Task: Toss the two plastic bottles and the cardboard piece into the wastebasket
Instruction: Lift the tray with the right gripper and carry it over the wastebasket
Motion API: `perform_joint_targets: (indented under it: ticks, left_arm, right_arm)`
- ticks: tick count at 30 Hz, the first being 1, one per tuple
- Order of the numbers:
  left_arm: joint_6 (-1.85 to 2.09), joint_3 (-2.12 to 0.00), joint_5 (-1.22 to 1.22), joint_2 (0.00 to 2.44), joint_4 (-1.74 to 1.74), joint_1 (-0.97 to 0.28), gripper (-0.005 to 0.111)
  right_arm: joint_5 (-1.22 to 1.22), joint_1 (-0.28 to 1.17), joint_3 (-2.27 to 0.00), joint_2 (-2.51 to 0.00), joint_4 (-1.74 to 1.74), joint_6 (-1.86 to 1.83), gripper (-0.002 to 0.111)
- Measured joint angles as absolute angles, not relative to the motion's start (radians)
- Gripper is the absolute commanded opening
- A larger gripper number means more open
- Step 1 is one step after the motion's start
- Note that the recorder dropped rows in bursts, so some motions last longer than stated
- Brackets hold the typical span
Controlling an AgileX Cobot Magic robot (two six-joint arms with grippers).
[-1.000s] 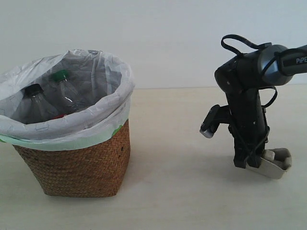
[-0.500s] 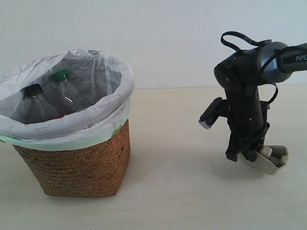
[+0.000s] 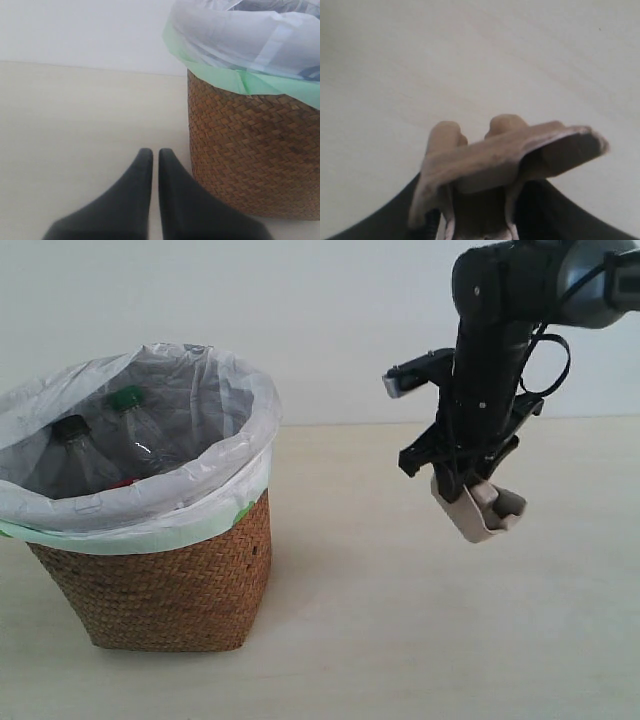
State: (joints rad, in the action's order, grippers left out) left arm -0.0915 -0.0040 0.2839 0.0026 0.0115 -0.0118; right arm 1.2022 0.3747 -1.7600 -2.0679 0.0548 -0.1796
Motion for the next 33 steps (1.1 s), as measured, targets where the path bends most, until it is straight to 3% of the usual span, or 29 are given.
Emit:
perform_joint_targets:
  ticks: [17, 29, 33]
  left_arm:
    - [-0.091, -0.004, 0.284, 0.003, 0.012, -0.012, 0.004]
    - [-0.091, -0.004, 0.284, 0.003, 0.012, -0.012, 0.004]
    - [-0.091, -0.004, 0.284, 0.003, 0.012, -0.012, 0.004]
  right_arm:
    - [1.209, 0.375, -1.763, -1.779, -0.061, -0.198, 0.0]
    - [1.222, 0.371, -1.761, -1.791, 0.163, 0.0, 0.0]
    - [1.171, 0.369, -1.761, -1.791, -0.087, -0.062, 0.0]
